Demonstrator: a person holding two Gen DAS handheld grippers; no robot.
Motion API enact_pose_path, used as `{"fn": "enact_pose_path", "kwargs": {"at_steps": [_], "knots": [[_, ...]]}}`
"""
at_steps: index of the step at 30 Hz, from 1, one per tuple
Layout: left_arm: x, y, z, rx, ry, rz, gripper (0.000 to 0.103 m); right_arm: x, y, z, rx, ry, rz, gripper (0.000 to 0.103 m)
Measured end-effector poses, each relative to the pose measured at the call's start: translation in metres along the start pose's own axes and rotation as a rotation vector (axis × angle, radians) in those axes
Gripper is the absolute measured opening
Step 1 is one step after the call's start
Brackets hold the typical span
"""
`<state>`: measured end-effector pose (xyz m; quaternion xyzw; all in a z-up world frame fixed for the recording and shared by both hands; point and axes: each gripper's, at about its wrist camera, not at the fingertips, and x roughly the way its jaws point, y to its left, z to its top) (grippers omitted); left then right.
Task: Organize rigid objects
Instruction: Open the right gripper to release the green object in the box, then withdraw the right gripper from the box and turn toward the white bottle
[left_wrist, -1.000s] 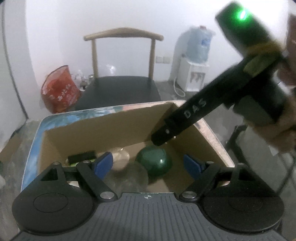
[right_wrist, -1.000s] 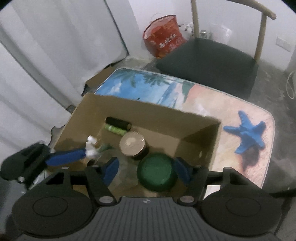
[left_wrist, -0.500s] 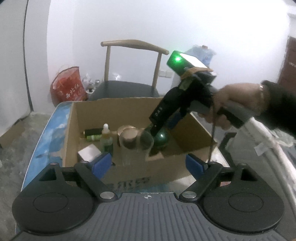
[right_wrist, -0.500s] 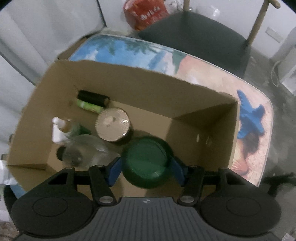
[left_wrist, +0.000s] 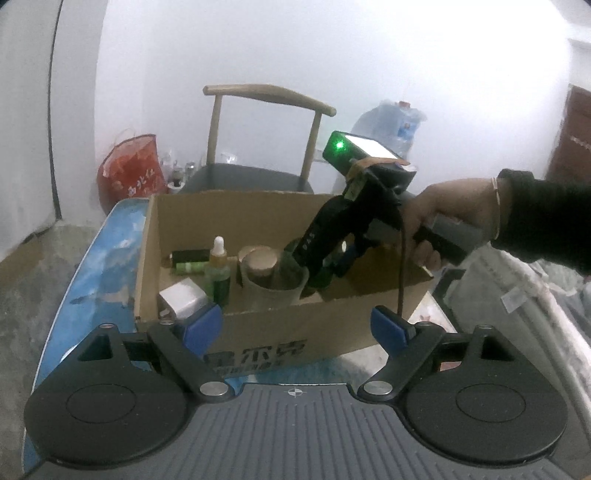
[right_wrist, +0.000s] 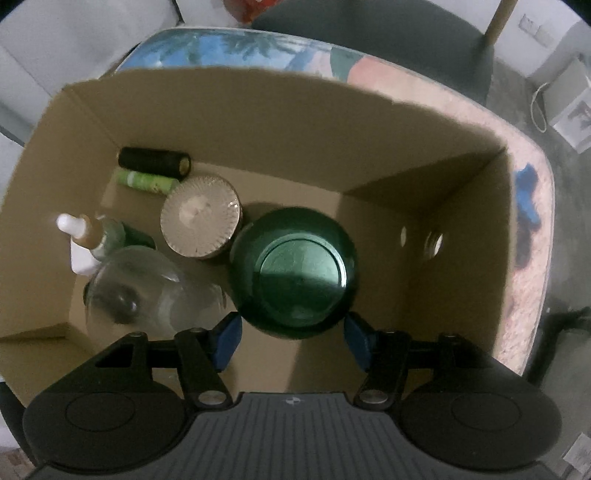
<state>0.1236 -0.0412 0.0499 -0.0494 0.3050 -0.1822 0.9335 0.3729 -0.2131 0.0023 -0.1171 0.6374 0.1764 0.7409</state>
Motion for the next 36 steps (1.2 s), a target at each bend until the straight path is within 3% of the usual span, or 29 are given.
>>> {"fn": "enact_pose_path", "kwargs": {"at_steps": [7, 9, 11, 18, 22, 28, 36], "knots": [[0.011, 0.011, 0.001, -0.014, 0.025, 0.000, 0.089, -0.007, -0.017, 0.003, 0.135, -0.075, 0.090, 0.065], [0.015, 0.013, 0.000, -0.019, 0.034, 0.011, 0.089, -0.014, -0.024, 0.004, 0.188, -0.110, 0.135, 0.067], [0.017, 0.015, 0.000, -0.029, 0.042, 0.022, 0.089, -0.016, -0.033, 0.002, 0.250, -0.135, 0.190, 0.075], [0.020, 0.017, 0.003, -0.057, 0.052, 0.051, 0.089, -0.008, -0.050, -0.002, 0.414, -0.203, 0.299, 0.076], [0.017, 0.014, 0.004, -0.059, 0.051, 0.060, 0.089, 0.001, -0.051, -0.002, 0.483, -0.217, 0.308, 0.073], [0.011, 0.009, 0.003, -0.061, 0.043, 0.065, 0.089, 0.019, -0.065, -0.004, 0.671, -0.218, 0.418, 0.074], [0.001, 0.005, 0.001, -0.064, 0.036, 0.064, 0.089, 0.042, -0.065, -0.007, 0.752, -0.211, 0.513, 0.077]]}}
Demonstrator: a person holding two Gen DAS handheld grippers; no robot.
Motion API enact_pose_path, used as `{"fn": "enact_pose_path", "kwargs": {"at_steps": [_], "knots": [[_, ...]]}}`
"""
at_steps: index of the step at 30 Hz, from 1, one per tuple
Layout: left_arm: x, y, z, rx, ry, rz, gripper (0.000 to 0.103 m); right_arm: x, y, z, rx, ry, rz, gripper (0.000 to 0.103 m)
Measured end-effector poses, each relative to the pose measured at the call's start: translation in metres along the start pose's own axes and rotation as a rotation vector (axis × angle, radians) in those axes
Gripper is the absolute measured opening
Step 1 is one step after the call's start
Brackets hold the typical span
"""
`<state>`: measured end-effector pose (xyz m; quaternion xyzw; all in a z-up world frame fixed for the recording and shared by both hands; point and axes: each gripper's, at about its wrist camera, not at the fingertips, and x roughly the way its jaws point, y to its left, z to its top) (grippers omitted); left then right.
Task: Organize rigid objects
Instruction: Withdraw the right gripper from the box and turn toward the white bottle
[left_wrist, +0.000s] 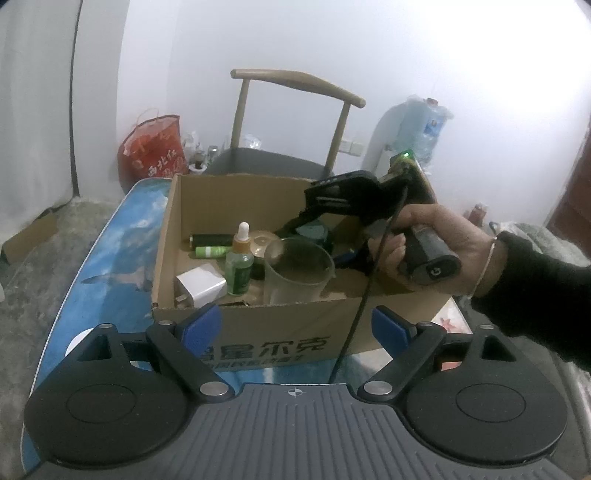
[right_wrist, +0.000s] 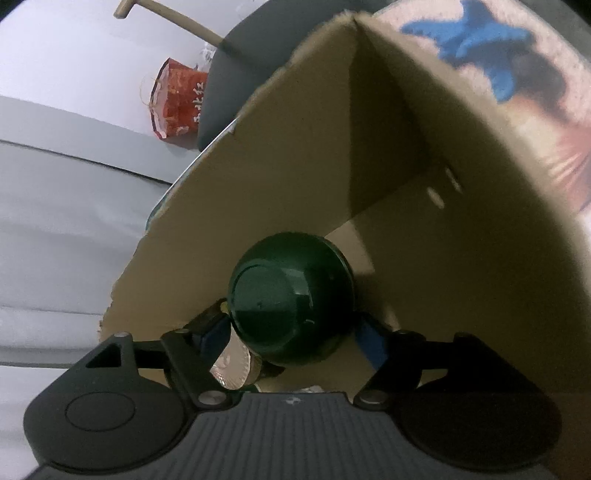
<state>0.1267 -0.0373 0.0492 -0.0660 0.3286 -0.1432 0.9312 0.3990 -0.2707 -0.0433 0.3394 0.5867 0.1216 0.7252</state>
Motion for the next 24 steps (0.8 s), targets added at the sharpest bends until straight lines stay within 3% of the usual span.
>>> {"fn": "enact_pose_path", "kwargs": {"at_steps": [4, 7, 10, 18, 22, 24], "knots": [[-0.004, 0.000, -0.001, -0.003, -0.006, 0.007, 0.089, 0.000, 0.008, -0.003, -0.058, -0.016, -0.033, 0.077], [-0.007, 0.001, -0.001, -0.009, -0.012, 0.008, 0.089, -0.003, 0.031, -0.009, -0.238, -0.052, -0.141, 0.076], [-0.009, 0.003, -0.003, -0.012, -0.013, 0.005, 0.089, -0.002, 0.064, -0.021, -0.493, -0.088, -0.329, 0.076], [-0.016, 0.007, -0.005, -0.025, -0.033, -0.017, 0.089, 0.018, 0.105, -0.053, -0.982, -0.046, -0.776, 0.073], [-0.020, 0.007, -0.006, -0.027, -0.039, -0.029, 0.089, 0.022, 0.120, -0.071, -1.191, -0.030, -0.953, 0.053], [-0.022, 0.007, -0.007, -0.026, -0.045, -0.035, 0.089, 0.028, 0.125, -0.085, -1.333, -0.029, -1.048, 0.053]]}}
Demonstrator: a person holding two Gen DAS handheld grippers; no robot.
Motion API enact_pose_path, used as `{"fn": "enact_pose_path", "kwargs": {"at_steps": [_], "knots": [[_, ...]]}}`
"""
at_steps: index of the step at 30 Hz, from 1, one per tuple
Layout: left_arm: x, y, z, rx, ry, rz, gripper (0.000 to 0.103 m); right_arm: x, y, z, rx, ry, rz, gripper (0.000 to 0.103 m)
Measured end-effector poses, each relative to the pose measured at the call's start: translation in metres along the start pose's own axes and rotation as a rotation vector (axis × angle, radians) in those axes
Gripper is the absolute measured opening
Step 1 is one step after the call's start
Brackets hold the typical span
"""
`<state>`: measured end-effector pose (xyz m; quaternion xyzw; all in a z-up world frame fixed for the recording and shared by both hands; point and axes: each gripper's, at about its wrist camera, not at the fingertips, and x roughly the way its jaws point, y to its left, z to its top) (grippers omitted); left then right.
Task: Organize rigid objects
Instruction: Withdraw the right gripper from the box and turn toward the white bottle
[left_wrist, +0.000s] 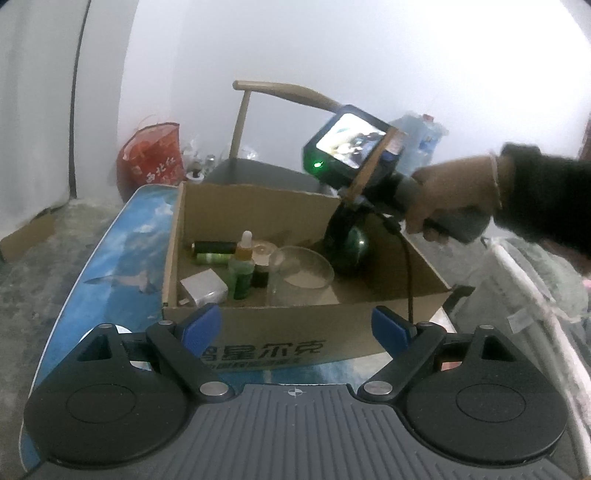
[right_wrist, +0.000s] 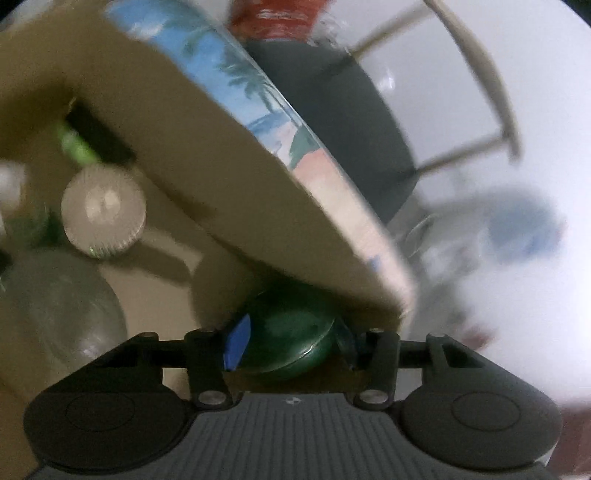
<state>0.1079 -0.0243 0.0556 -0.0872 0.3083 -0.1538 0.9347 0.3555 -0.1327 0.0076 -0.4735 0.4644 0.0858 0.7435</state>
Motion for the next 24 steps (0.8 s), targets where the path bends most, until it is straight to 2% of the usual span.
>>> {"fn": "enact_pose_path", "kwargs": {"at_steps": [1, 3, 8, 12, 20, 24], "knots": [[-0.001, 0.000, 0.000, 0.000, -0.002, -0.002, 0.089, -0.002, 0.003, 0.003, -0.024, 0.006, 0.002, 0.053], [-0.003, 0.001, -0.001, -0.003, -0.005, -0.006, 0.089, -0.009, 0.003, 0.010, -0.009, -0.010, 0.071, 0.053], [-0.005, 0.001, -0.004, -0.003, -0.003, -0.005, 0.089, -0.027, -0.018, 0.012, 0.145, -0.104, 0.258, 0.053], [-0.007, 0.003, -0.004, -0.002, -0.008, -0.004, 0.090, -0.032, -0.046, 0.003, 0.279, -0.133, 0.370, 0.053], [-0.006, 0.001, -0.004, -0.004, -0.006, 0.002, 0.090, -0.039, -0.076, -0.030, 0.433, -0.155, 0.407, 0.053], [-0.009, 0.001, -0.005, -0.001, -0.003, 0.017, 0.093, -0.046, -0.087, -0.053, 0.530, -0.204, 0.460, 0.053]]}}
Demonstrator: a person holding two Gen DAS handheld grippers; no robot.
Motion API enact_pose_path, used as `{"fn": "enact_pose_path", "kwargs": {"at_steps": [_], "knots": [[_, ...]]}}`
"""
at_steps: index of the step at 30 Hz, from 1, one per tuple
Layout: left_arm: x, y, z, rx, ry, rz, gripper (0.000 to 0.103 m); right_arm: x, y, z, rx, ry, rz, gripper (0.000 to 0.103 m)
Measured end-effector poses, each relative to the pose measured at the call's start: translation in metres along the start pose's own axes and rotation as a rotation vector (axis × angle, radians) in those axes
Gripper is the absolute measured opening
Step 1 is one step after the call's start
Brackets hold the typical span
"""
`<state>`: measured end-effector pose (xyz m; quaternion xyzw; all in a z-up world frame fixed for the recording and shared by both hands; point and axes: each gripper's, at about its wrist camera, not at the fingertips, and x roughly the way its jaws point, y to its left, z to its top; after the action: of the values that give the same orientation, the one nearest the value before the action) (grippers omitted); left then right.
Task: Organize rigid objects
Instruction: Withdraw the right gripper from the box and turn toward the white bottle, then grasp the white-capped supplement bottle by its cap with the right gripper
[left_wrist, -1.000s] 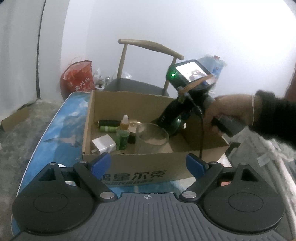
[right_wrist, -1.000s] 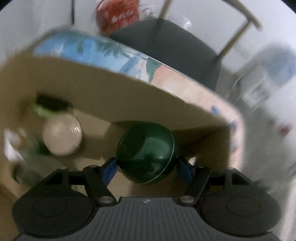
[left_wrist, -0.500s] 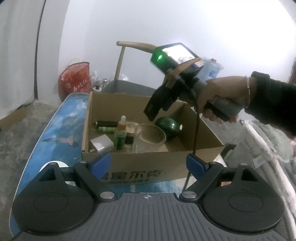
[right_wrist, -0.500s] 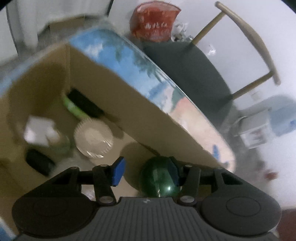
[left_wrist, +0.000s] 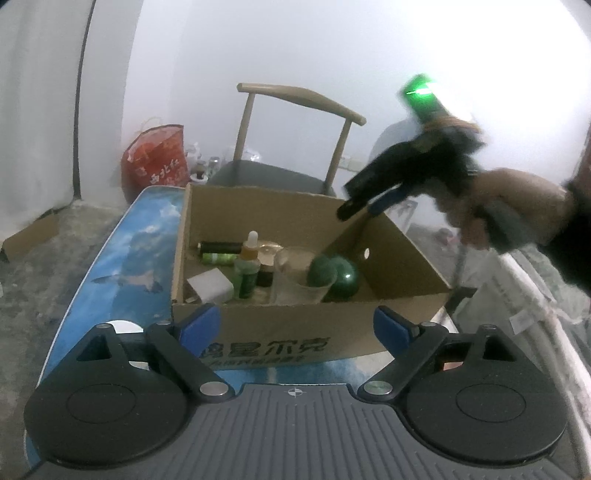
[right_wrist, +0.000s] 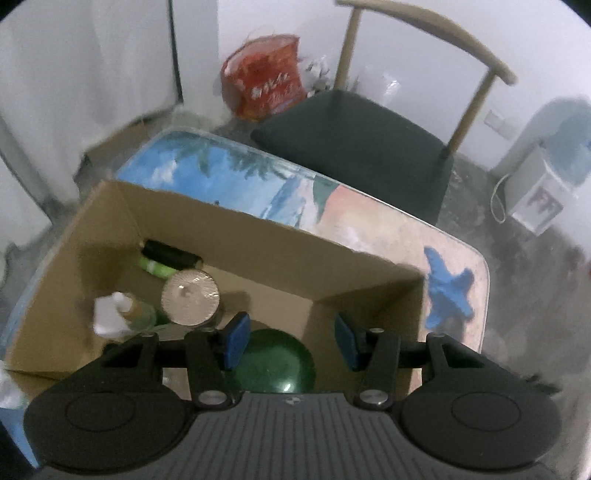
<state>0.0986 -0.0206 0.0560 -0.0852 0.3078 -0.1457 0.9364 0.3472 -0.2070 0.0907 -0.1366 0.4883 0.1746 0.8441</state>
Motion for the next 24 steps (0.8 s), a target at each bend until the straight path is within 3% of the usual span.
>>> {"fn": "enact_pose_path", "kwargs": {"at_steps": [6, 10, 13, 19, 24], "knots": [[-0.012, 0.003, -0.010, 0.041, 0.009, 0.053, 0.099, -0.064, -0.010, -0.053, 0.094, -0.156, 0.158, 0.054], [-0.027, 0.012, -0.026, 0.083, -0.019, 0.144, 0.102, -0.096, 0.004, -0.088, 0.069, -0.199, 0.280, 0.056], [-0.032, 0.022, -0.038, 0.086, -0.035, 0.232, 0.103, -0.114, 0.028, -0.101, -0.012, -0.220, 0.345, 0.066], [-0.023, 0.037, -0.050, 0.084, -0.068, 0.349, 0.102, -0.138, 0.101, -0.095, -0.272, -0.282, 0.448, 0.068], [-0.007, 0.047, -0.058, 0.095, -0.068, 0.364, 0.099, -0.129, 0.173, -0.084, -0.477, -0.270, 0.503, 0.068]]}}
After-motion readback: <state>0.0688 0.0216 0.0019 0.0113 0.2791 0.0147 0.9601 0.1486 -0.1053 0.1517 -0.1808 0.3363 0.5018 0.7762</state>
